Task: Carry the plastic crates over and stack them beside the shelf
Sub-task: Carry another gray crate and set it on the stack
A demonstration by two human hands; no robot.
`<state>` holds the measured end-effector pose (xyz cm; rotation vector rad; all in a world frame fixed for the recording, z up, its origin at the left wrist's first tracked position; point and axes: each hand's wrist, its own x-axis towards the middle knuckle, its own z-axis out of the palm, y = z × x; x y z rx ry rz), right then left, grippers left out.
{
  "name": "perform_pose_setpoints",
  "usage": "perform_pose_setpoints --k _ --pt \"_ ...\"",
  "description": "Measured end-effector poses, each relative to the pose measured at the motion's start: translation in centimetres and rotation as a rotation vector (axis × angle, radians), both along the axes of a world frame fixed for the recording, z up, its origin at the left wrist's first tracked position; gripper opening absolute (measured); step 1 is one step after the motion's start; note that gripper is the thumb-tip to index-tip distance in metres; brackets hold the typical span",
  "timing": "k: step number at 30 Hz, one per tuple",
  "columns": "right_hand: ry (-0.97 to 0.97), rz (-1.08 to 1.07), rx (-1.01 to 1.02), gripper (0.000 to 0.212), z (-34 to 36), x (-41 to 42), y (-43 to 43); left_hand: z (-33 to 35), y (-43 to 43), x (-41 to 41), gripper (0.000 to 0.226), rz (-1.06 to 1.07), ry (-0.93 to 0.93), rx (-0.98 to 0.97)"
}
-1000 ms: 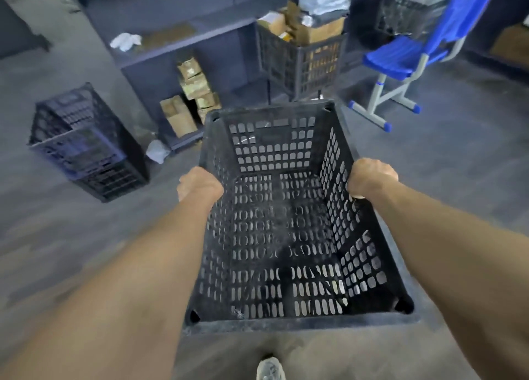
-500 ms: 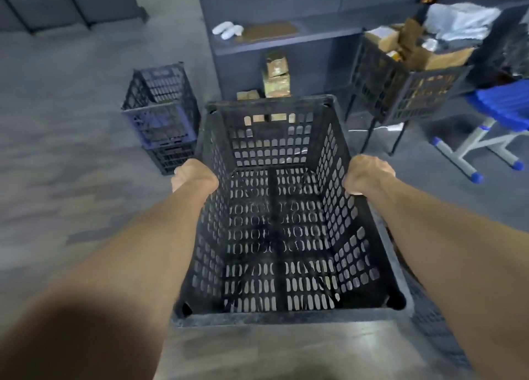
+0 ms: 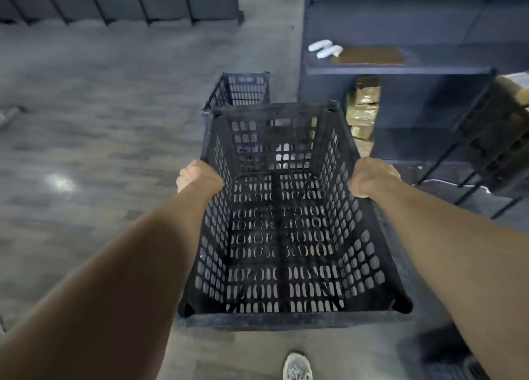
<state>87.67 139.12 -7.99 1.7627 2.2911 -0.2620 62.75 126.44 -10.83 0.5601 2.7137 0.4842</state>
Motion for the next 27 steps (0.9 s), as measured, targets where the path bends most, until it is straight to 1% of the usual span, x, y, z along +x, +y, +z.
perform_pose_setpoints --k 3,6,12,14,17,23,27 --pt "-0.02 0.052 -0.001 0.031 0.5 -3.3 3.0 0.7 2.0 -2.5 0.037 0.044 0.016 0.012" --pt "-0.029 0.093 0.01 0.033 0.9 -6.5 5.8 1.1 3.8 -5.1 0.038 0.091 0.031 0.012" --pt "-0.014 0.144 0.012 0.038 0.9 -12.9 10.4 1.5 6.5 -10.8 0.039 0.156 0.007 0.028" --pt "-0.011 0.159 0.015 0.035 1.0 -15.2 11.7 1.8 7.5 -13.1 0.037 0.167 0.014 0.032" --pt "-0.022 0.184 0.016 0.028 1.4 -18.7 13.7 2.1 9.6 -16.8 0.035 0.167 0.013 0.037" --pt "-0.013 0.137 -0.009 0.036 2.7 -26.4 18.1 3.1 14.9 -25.1 0.035 0.121 0.015 0.015" --pt "-0.019 0.123 -0.013 0.032 3.6 -31.4 21.3 3.9 18.8 -30.7 0.034 0.09 -0.002 0.024"
